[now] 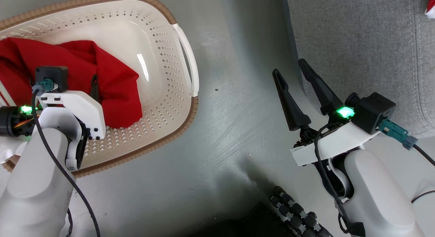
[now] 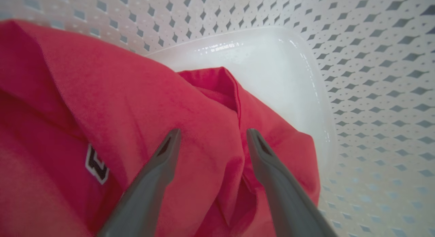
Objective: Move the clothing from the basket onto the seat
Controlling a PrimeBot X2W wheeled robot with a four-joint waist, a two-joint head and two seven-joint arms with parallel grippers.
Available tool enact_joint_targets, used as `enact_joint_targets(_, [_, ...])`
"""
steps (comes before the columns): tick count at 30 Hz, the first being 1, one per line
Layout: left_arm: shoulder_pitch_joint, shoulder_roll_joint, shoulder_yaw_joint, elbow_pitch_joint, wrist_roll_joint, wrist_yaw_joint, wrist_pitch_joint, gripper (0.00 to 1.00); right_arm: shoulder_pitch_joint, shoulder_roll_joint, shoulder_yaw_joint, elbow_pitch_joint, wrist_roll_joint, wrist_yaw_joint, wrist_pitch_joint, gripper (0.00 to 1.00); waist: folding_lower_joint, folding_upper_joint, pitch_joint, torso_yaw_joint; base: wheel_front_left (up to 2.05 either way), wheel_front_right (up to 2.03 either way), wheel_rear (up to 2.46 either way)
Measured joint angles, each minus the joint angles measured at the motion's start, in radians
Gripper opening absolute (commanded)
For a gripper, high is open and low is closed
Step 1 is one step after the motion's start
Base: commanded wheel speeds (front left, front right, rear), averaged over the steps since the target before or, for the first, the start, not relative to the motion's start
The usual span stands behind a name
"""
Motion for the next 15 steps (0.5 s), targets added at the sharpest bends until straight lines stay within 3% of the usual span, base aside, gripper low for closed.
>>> enact_joint_targets(15, [-0.027, 0.018, -0.033, 0.021, 0.038, 0.003, 0.043, 1.00, -0.014, 0.000, 0.034, 0.000, 0.038, 0.000, 0.000, 1.00, 0.0000, 0.0000, 0.022, -0.035, 0.00, 0.00, 0.00])
